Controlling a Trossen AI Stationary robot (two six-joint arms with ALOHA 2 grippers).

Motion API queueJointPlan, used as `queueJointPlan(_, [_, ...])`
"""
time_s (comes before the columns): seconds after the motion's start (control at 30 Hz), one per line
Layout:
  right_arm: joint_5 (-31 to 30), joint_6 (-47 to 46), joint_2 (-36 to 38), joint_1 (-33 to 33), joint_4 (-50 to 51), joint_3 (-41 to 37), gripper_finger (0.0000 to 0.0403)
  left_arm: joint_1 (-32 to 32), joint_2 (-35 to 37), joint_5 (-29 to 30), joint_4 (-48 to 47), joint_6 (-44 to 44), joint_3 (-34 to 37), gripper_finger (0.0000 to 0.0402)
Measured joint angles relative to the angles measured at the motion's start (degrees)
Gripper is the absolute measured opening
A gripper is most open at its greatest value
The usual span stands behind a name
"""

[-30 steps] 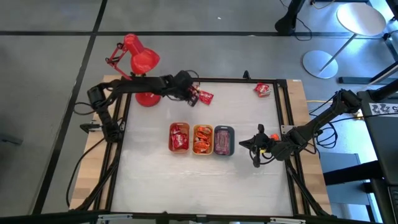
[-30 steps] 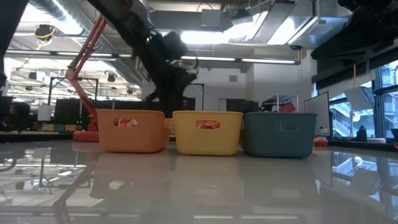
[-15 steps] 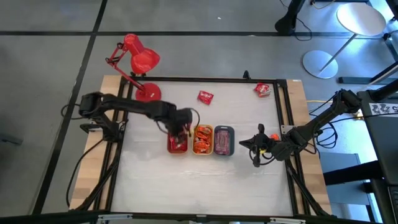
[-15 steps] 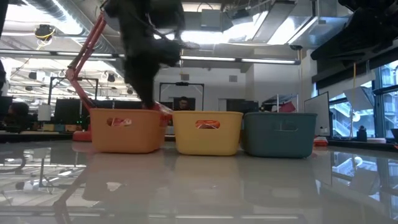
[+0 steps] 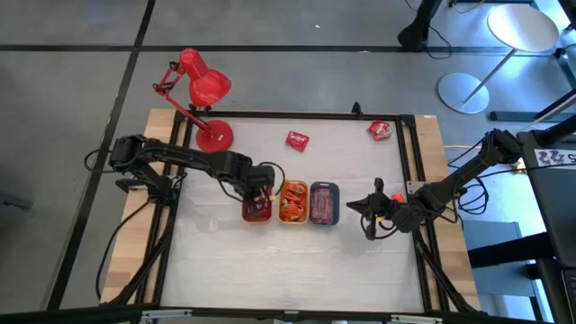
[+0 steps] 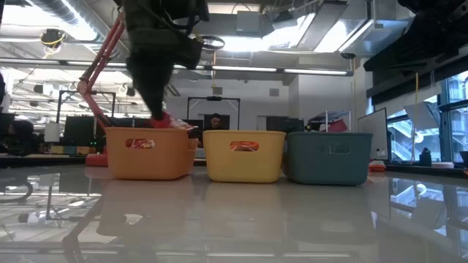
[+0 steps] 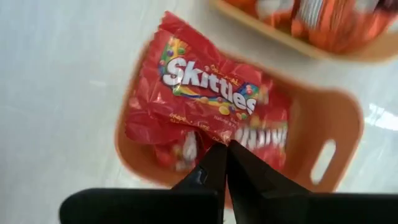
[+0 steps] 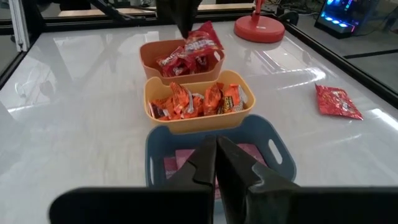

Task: Sort candy
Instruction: Put the red candy into the orange bin

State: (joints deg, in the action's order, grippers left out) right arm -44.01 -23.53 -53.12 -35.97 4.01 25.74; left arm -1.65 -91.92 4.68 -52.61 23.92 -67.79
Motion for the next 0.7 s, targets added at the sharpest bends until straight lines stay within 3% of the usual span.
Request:
queueJointPlan(0.37, [0.0,-0.1,0.0,0.0,0.6,0.0,0.0012,0.2,-3.3,-0.6,0.8,0.1,0.0,0.0015])
queueJointPlan(0.7, [0.0,-0.2,0.0,0.0,0.5,0.0,0.0012,0.3,-3.9,-0.7,0.6,0.4,0.0,0.013])
